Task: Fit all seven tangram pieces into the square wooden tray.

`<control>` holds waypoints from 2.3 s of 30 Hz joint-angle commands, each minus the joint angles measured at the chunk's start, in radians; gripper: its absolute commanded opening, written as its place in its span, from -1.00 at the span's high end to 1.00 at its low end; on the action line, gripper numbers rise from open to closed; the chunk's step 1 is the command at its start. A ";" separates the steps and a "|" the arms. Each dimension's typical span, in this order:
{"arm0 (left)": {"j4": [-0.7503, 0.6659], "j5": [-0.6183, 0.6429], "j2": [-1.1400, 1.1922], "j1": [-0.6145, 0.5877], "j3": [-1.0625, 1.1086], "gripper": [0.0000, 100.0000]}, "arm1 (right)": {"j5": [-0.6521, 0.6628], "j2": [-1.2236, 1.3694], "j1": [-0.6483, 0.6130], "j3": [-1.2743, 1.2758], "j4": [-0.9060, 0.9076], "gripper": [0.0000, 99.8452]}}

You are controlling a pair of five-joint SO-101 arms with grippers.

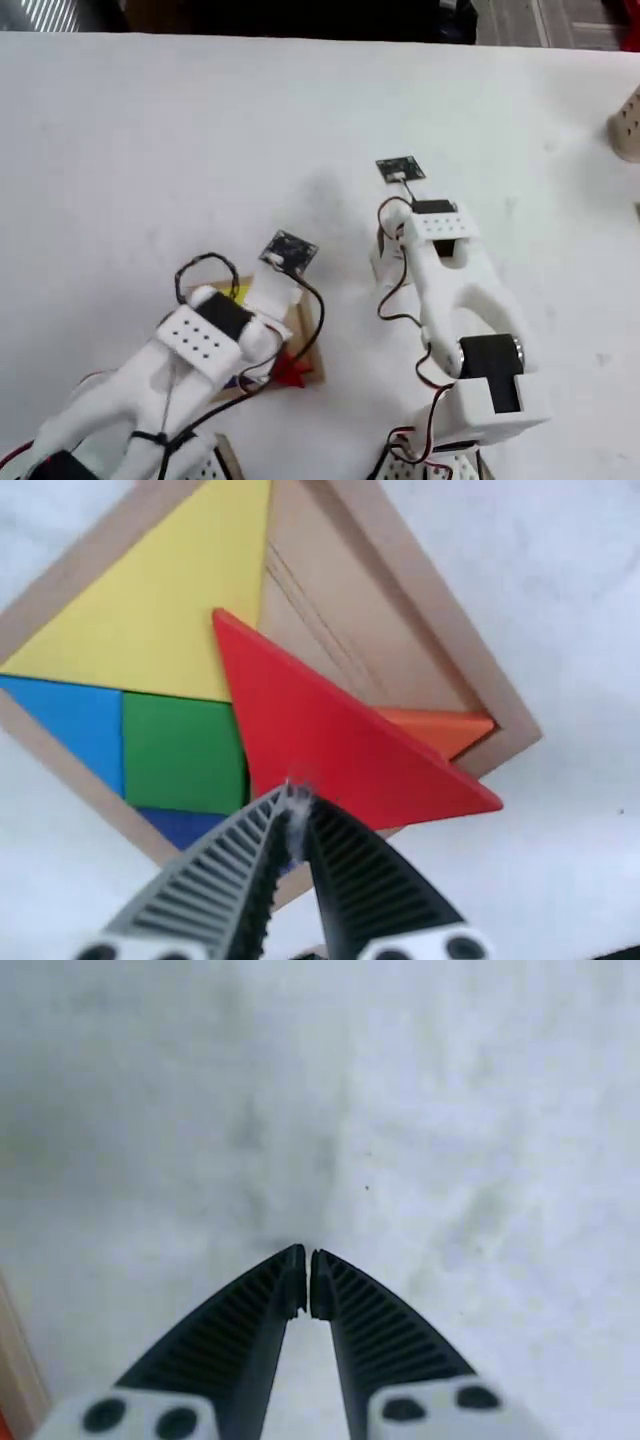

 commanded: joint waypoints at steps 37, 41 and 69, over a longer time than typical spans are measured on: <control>-0.232 0.055 0.298 -0.079 -0.186 0.95 | -0.006 -0.008 0.005 -0.044 -0.012 0.97; -0.232 0.055 0.297 -0.079 -0.190 0.95 | -0.006 -0.008 0.005 -0.044 -0.013 0.97; -0.443 0.236 0.297 0.225 -0.190 0.95 | -0.006 -0.015 0.010 -0.044 -0.008 0.97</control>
